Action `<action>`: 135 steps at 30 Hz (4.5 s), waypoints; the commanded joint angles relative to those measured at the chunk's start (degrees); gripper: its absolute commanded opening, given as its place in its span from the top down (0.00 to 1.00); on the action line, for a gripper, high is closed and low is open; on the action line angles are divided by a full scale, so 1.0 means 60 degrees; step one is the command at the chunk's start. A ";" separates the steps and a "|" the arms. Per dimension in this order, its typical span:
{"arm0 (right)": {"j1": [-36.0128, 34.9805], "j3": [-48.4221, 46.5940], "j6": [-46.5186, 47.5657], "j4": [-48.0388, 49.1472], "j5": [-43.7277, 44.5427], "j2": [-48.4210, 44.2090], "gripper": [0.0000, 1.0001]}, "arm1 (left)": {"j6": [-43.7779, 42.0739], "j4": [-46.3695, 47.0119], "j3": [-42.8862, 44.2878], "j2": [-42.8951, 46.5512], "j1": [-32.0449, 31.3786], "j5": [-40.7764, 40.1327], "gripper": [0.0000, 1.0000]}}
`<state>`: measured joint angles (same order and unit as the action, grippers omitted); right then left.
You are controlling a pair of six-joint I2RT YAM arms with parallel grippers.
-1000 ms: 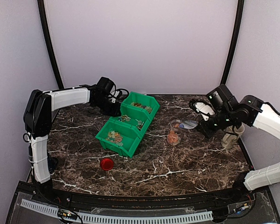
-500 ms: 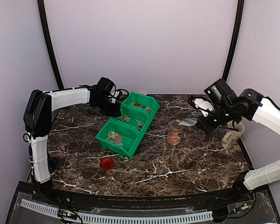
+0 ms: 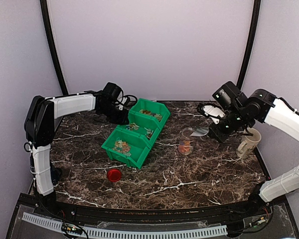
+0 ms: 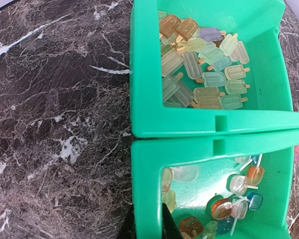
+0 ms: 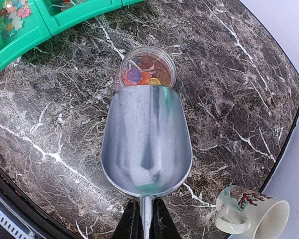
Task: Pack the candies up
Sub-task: Scoop the fake candies from the storage box.
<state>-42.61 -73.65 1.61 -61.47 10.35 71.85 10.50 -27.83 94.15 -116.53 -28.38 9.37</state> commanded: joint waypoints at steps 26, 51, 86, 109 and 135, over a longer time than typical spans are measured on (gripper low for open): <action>-0.0133 0.0877 0.0506 0.2755 -0.0032 -0.1333 1.00 | 0.0196 0.0871 0.0031 0.1184 0.0003 0.0442 1.00; -0.1210 -0.4378 0.3104 0.1170 -0.0407 0.4659 1.00 | -0.0036 0.0819 -0.0018 0.1197 -0.0120 0.0451 1.00; -0.1673 -0.4668 0.2862 0.2453 -0.0006 0.8174 1.00 | -0.1134 0.0657 0.0640 0.0736 -0.1073 -0.1221 1.00; -0.1387 -0.0777 0.3465 0.8321 -0.1716 0.7283 1.00 | -0.1157 0.1017 0.0361 0.0771 -0.1071 -0.0484 1.00; -0.1132 0.1650 0.1218 1.3543 -0.1829 0.7272 1.00 | -0.0506 0.1424 -0.0199 0.1199 -0.0756 0.0447 1.00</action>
<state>-49.21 -65.71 12.47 16.19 -0.43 113.82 4.73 -27.11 92.38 -116.25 -32.08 4.80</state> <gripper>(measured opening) 0.088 0.098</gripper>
